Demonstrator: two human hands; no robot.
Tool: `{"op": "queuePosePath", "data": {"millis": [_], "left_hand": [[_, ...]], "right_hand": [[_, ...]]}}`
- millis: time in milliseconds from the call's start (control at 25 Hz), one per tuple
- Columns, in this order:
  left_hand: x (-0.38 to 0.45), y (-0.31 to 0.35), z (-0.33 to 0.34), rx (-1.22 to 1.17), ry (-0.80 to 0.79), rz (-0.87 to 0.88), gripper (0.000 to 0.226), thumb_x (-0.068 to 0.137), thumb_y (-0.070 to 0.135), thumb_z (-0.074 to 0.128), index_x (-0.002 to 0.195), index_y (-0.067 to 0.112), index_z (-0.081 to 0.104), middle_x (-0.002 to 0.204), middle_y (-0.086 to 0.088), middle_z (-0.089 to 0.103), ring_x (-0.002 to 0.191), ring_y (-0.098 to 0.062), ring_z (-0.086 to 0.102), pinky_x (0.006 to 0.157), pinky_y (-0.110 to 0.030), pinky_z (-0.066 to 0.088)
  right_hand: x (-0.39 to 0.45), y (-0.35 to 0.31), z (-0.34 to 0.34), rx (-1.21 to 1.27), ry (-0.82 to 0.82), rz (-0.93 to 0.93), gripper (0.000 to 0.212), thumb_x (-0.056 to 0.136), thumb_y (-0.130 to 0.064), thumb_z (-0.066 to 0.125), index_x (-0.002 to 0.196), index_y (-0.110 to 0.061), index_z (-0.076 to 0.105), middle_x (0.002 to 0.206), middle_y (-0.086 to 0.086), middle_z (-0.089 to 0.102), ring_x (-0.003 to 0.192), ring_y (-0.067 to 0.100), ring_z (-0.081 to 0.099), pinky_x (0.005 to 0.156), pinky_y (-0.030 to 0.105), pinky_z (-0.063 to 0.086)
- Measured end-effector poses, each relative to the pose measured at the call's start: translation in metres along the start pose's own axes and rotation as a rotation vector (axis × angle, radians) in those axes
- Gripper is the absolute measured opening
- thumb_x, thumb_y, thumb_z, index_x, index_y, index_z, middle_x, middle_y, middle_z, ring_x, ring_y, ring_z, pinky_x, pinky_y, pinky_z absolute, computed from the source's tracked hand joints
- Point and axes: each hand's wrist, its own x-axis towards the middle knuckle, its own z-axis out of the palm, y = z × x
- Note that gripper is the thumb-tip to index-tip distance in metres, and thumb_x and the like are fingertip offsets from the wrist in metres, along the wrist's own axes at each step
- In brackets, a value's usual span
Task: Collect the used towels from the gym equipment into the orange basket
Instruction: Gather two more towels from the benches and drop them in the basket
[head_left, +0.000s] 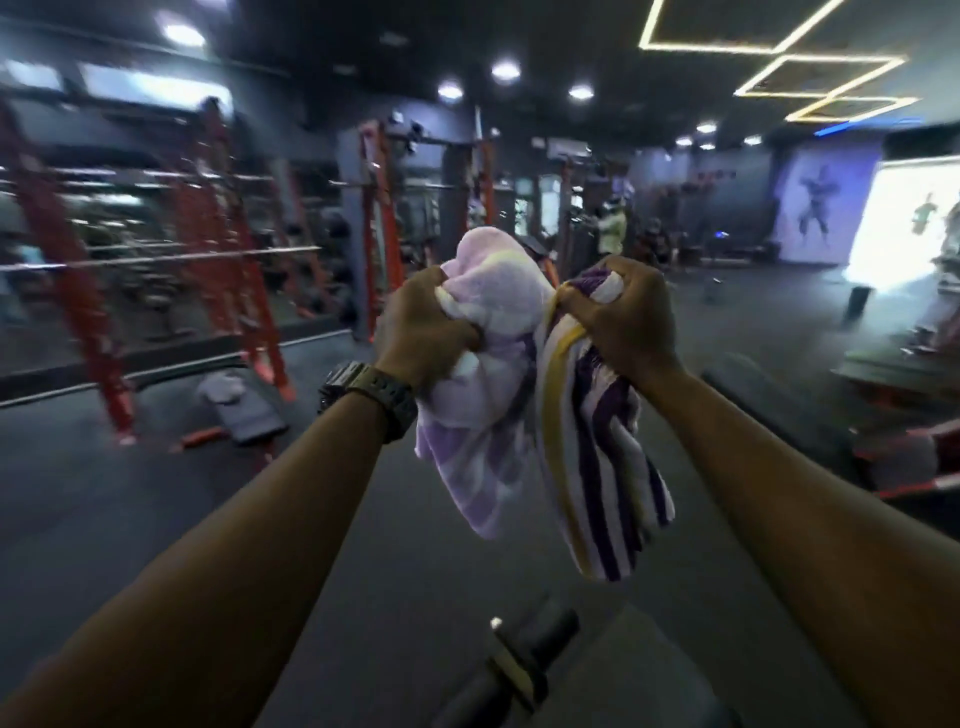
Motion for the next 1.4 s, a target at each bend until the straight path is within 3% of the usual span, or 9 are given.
{"op": "queuePosePath", "data": {"millis": [200, 320, 520, 720, 800, 960, 1080, 1200, 1400], "left_hand": [[-0.038, -0.067, -0.181, 0.205, 0.233, -0.089, 0.048, 0.053, 0.041, 0.079, 0.096, 0.027, 0.066, 0.08, 0.002, 0.069, 0.082, -0.029, 0.069, 0.06, -0.028, 0.04], [-0.078, -0.103, -0.271, 0.278, 0.309, -0.127, 0.048, 0.056, 0.04, 0.081, 0.099, 0.028, 0.061, 0.072, 0.008, 0.06, 0.083, -0.032, 0.069, 0.062, -0.027, 0.038], [-0.18, -0.166, -0.463, 0.515, 0.458, -0.303, 0.045, 0.064, 0.036, 0.075, 0.107, 0.027, 0.063, 0.098, -0.005, 0.073, 0.094, -0.03, 0.068, 0.068, -0.029, 0.044], [-0.291, -0.196, -0.625, 0.822, 0.698, -0.471, 0.044, 0.069, 0.04, 0.073, 0.11, 0.028, 0.062, 0.108, -0.005, 0.072, 0.096, -0.034, 0.068, 0.068, -0.029, 0.043], [-0.328, -0.203, -0.671, 0.921, 0.738, -0.528, 0.049, 0.069, 0.04, 0.072, 0.116, 0.03, 0.062, 0.115, -0.002, 0.07, 0.102, -0.033, 0.067, 0.072, -0.032, 0.049], [-0.394, -0.223, -0.767, 1.096, 0.853, -0.726, 0.047, 0.069, 0.033, 0.071, 0.114, 0.032, 0.057, 0.117, 0.002, 0.066, 0.104, -0.035, 0.065, 0.077, -0.037, 0.051], [-0.428, -0.235, -0.829, 1.225, 0.948, -0.839, 0.05, 0.069, 0.033, 0.068, 0.118, 0.035, 0.055, 0.122, 0.004, 0.064, 0.106, -0.035, 0.064, 0.079, -0.037, 0.05], [-0.453, -0.247, -0.874, 1.323, 1.05, -0.88, 0.052, 0.071, 0.033, 0.067, 0.12, 0.038, 0.051, 0.118, 0.003, 0.065, 0.104, -0.034, 0.065, 0.073, -0.033, 0.042], [-0.513, -0.281, -0.951, 1.431, 1.154, -0.929, 0.06, 0.071, 0.032, 0.068, 0.128, 0.041, 0.052, 0.121, 0.006, 0.066, 0.107, -0.028, 0.065, 0.083, -0.042, 0.055]], "right_hand": [[-0.033, -0.134, 0.113, 0.176, -0.078, -0.104, 0.02, 0.072, -0.038, 0.076, 0.07, -0.021, 0.066, 0.071, -0.002, 0.067, 0.071, 0.021, 0.064, 0.066, 0.031, 0.045], [-0.073, -0.198, 0.176, 0.276, -0.142, -0.12, 0.015, 0.072, -0.036, 0.074, 0.072, -0.023, 0.067, 0.074, -0.001, 0.07, 0.071, 0.019, 0.064, 0.068, 0.033, 0.049], [-0.19, -0.357, 0.307, 0.461, -0.334, -0.163, 0.016, 0.07, -0.044, 0.071, 0.072, -0.03, 0.064, 0.077, -0.002, 0.073, 0.075, 0.022, 0.068, 0.068, 0.03, 0.048], [-0.308, -0.518, 0.414, 0.679, -0.578, -0.226, 0.033, 0.069, -0.049, 0.067, 0.069, -0.016, 0.064, 0.077, 0.007, 0.073, 0.078, 0.031, 0.068, 0.066, 0.032, 0.045], [-0.35, -0.57, 0.446, 0.746, -0.644, -0.248, 0.033, 0.072, -0.052, 0.068, 0.063, -0.022, 0.057, 0.079, 0.009, 0.074, 0.08, 0.032, 0.068, 0.065, 0.028, 0.036], [-0.44, -0.68, 0.515, 0.899, -0.813, -0.314, 0.029, 0.077, -0.046, 0.07, 0.083, -0.018, 0.072, 0.088, 0.011, 0.075, 0.088, 0.034, 0.069, 0.073, 0.034, 0.047], [-0.499, -0.76, 0.557, 1.024, -0.921, -0.347, 0.027, 0.076, -0.043, 0.071, 0.086, -0.018, 0.073, 0.089, 0.008, 0.076, 0.089, 0.035, 0.068, 0.07, 0.03, 0.042], [-0.548, -0.824, 0.588, 1.094, -1.022, -0.367, 0.028, 0.076, -0.046, 0.07, 0.085, -0.02, 0.071, 0.089, 0.008, 0.076, 0.088, 0.035, 0.068, 0.068, 0.03, 0.038], [-0.638, -0.924, 0.626, 1.213, -1.18, -0.411, 0.02, 0.078, -0.045, 0.069, 0.076, -0.027, 0.061, 0.084, 0.003, 0.074, 0.083, 0.031, 0.066, 0.067, 0.028, 0.034]]}}
